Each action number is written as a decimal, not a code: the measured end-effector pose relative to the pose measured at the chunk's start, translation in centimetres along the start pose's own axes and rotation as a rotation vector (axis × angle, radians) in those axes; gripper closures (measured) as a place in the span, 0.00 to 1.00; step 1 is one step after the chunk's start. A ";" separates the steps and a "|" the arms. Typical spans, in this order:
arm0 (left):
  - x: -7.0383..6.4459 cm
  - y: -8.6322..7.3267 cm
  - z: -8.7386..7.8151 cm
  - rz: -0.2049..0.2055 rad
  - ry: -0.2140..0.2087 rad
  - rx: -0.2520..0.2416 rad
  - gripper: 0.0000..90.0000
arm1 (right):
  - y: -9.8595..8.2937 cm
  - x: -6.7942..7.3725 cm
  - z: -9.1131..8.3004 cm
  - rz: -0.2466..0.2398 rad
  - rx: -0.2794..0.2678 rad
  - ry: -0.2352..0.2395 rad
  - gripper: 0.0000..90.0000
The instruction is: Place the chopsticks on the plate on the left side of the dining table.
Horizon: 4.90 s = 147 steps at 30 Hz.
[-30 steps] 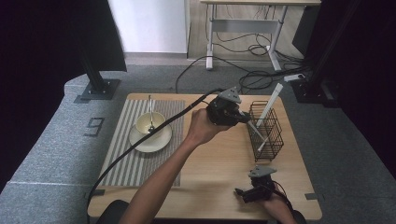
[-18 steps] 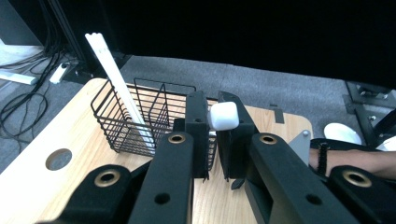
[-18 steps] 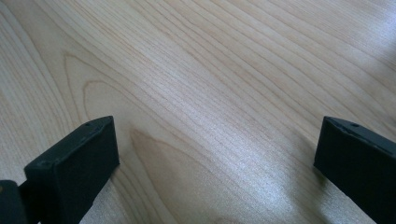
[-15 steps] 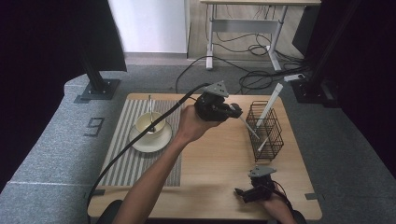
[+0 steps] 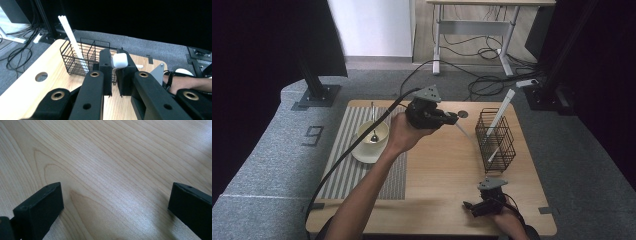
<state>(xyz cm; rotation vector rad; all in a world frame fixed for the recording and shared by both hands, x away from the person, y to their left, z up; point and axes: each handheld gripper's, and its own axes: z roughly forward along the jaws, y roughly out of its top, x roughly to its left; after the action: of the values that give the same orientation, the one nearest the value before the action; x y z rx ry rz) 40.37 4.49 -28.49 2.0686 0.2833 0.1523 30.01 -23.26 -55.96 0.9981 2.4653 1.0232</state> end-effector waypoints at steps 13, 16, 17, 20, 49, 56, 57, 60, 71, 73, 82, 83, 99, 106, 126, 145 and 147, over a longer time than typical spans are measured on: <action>0.1 -3.3 -1.0 -0.028 0.006 0.015 0.93 | 0.1 0.0 0.0 0.002 0.000 0.004 0.00; 0.0 -4.1 -1.0 -0.036 0.002 0.014 0.93 | 0.1 -0.1 0.0 0.002 0.000 0.006 0.00; 0.0 -4.3 -1.0 -0.037 0.001 0.014 0.93 | 0.1 -0.1 0.1 -0.001 -0.002 0.005 0.00; -0.2 -5.4 -0.9 -0.044 -0.002 0.018 0.93 | 0.1 -0.1 0.1 -0.003 -0.002 0.006 0.00; -1.6 -11.6 0.3 -0.097 -0.065 0.001 0.93 | 1.3 -0.3 0.1 0.003 -0.039 0.038 0.00; -2.1 -12.3 0.9 -0.102 -0.087 0.002 0.93 | 2.9 0.2 0.4 -0.044 -0.067 0.084 0.01; -2.1 -12.4 1.0 -0.102 -0.090 0.002 0.93 | 2.9 0.2 0.4 -0.044 -0.067 0.084 0.01; -2.3 -12.7 1.2 -0.106 -0.098 0.002 0.93 | 3.7 0.5 0.6 -0.058 -0.077 0.094 0.05; -2.4 -13.7 1.3 -0.129 -0.128 -0.005 0.93 | 5.9 0.9 1.6 -0.093 -0.091 0.128 0.32; -2.4 -13.7 1.2 -0.129 -0.131 -0.006 0.93 | 6.3 0.9 1.7 -0.109 -0.097 0.136 0.41; -2.4 -13.7 0.9 -0.133 -0.137 -0.003 0.93 | 7.2 1.3 2.0 -0.167 -0.100 0.169 0.79; -2.4 -13.7 0.9 -0.134 -0.136 -0.002 0.93 | 7.2 1.3 2.0 -0.167 -0.100 0.169 0.79; -1.5 -14.0 0.4 -0.140 -0.015 -0.047 0.59 | 6.9 2.0 1.2 -0.225 -0.139 0.236 0.95; -0.9 -14.7 0.2 -0.176 0.051 -0.080 0.42 | 6.8 2.0 1.1 -0.207 -0.132 0.240 0.95; 0.2 -18.3 0.0 -0.188 0.185 -0.055 0.34 | 6.7 2.1 0.1 -0.195 -0.165 0.269 0.94; 0.7 -20.5 0.3 -0.205 0.208 -0.021 0.33 | 6.9 2.2 -0.4 -0.194 -0.167 0.262 0.94; 0.8 -20.7 0.4 -0.209 0.207 -0.018 0.33 | 7.0 2.2 -0.5 -0.193 -0.168 0.261 0.94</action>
<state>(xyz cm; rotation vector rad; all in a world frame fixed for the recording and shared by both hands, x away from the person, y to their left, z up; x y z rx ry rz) 38.39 14.12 -46.71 1.9926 0.6200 0.2414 31.56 -18.43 -50.67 0.5944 2.5618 1.3404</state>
